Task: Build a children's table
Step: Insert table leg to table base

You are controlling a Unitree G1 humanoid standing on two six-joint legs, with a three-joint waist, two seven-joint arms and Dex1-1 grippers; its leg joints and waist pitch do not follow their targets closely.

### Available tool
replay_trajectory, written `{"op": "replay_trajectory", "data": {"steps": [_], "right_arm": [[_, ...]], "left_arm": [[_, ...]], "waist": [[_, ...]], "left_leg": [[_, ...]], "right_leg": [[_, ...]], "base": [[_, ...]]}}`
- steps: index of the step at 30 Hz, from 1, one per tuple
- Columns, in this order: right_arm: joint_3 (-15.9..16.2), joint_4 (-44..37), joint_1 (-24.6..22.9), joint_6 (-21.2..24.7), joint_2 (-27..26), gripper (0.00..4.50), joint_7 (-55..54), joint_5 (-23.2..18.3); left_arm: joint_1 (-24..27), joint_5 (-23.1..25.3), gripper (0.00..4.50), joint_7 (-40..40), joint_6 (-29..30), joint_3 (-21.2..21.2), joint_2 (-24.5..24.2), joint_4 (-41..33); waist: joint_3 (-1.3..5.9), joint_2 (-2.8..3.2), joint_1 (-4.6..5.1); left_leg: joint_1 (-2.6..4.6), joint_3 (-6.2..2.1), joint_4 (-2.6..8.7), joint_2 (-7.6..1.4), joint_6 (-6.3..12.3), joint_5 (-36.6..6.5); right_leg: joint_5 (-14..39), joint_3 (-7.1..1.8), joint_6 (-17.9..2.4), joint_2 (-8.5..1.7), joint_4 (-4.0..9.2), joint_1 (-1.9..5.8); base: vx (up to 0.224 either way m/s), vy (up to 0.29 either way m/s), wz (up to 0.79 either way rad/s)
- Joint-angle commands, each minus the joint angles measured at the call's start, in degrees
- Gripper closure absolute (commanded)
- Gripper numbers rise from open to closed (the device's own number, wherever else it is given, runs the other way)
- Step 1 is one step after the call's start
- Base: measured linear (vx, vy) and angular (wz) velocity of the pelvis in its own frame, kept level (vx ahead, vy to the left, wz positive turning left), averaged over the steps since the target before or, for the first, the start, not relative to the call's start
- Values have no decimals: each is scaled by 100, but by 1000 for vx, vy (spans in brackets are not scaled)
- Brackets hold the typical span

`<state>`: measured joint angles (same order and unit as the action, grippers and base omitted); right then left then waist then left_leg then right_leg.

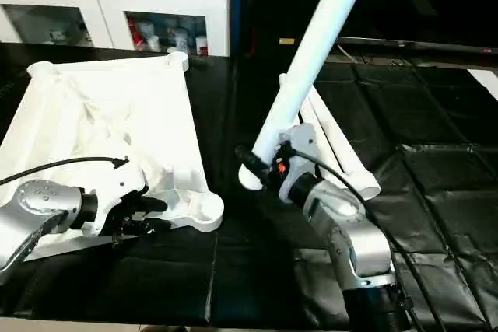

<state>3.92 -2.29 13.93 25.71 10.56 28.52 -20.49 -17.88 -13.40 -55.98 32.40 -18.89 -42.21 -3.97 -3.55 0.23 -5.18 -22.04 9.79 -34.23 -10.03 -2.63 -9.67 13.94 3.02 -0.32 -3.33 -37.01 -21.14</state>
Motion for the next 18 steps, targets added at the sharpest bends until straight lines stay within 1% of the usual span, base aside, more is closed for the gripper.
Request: {"op": "replay_trajectory", "data": {"steps": [1, 2, 3, 6, 7, 8, 11, 13, 14, 17, 18], "right_arm": [[8, -221, 3, -1, -5, 255, -31, 10], [8, -221, 3, -1, -5, 255, -31, 10], [6, -237, 0, 15, -13, 255, -39, 9], [19, -259, -4, 38, -11, 255, -38, 28], [22, -262, -1, 44, -9, 255, -37, 27], [25, -258, 8, 48, -5, 255, -34, 23], [44, -250, 36, 61, 14, 255, -20, 26], [54, -285, 23, 83, 16, 255, -14, 21], [54, -285, 23, 83, 16, 255, -14, 21], [41, -330, -19, 101, 14, 255, -17, 14], [41, -337, -31, 101, 11, 255, -21, 15]], "left_arm": [[59, 30, 298, -27, 33, 4, -29, -132], [59, 30, 314, -27, 33, 4, -29, -132], [77, 78, 323, -44, 16, -44, -48, -120], [116, 204, 328, -19, 17, -116, -64, -66], [115, 251, 335, -10, 18, -132, -71, -47], [107, 300, 362, 4, 28, -155, -77, -23], [67, 403, 374, 67, 67, -200, -91, 77], [65, 473, 404, 72, 31, -212, -86, 148], [65, 473, 404, 72, 31, -212, -86, 148], [59, 463, 418, 87, -83, -142, -6, 199], [41, 454, 425, 25, -284, -122, 36, 245]], "waist": [[369, 103, 13], [367, 104, 17], [365, 86, 20], [365, 91, 28], [363, 87, 28], [364, 76, 31], [364, 82, 26], [358, 99, 27], [356, 96, 28], [351, 90, 26], [352, 98, 28]], "left_leg": [[143, -124, 458, -297, -312, -1315], [142, -123, 458, -292, -307, -1314], [147, -119, 456, -292, -297, -1315], [142, -122, 457, -296, -288, -1272], [152, -119, 457, -297, -285, -1295], [151, -116, 456, -297, -283, -1290], [160, -115, 455, -297, -289, -1306], [158, -120, 462, -299, -313, -1361], [158, -122, 467, -299, -321, -1384], [159, -123, 466, -296, -324, -1454], [156, -125, 467, -296, -328, -1454]], "right_leg": [[494, -309, -1136, -460, 454, 144], [492, -309, -1134, -457, 455, 143], [527, -311, -1123, -460, 461, 144], [563, -315, -1073, -461, 461, 146], [594, -317, -1066, -460, 469, 137], [594, -318, -1066, -459, 468, 139], [637, -320, -1066, -461, 474, 129], [690, -320, -1060, -462, 478, 126], [708, -318, -1058, -460, 480, 127], [861, -324, -1043, -473, 497, 126], [869, -324, -1041, -471, 496, 126]], "base": [[0, 0, 0], [0, 0, 0], [0, 0, 0], [0, 0, 0], [0, 0, 0], [0, 0, 0], [0, 0, 0], [0, 0, 0], [0, 0, 0], [0, 0, 0], [0, 0, 0]]}}
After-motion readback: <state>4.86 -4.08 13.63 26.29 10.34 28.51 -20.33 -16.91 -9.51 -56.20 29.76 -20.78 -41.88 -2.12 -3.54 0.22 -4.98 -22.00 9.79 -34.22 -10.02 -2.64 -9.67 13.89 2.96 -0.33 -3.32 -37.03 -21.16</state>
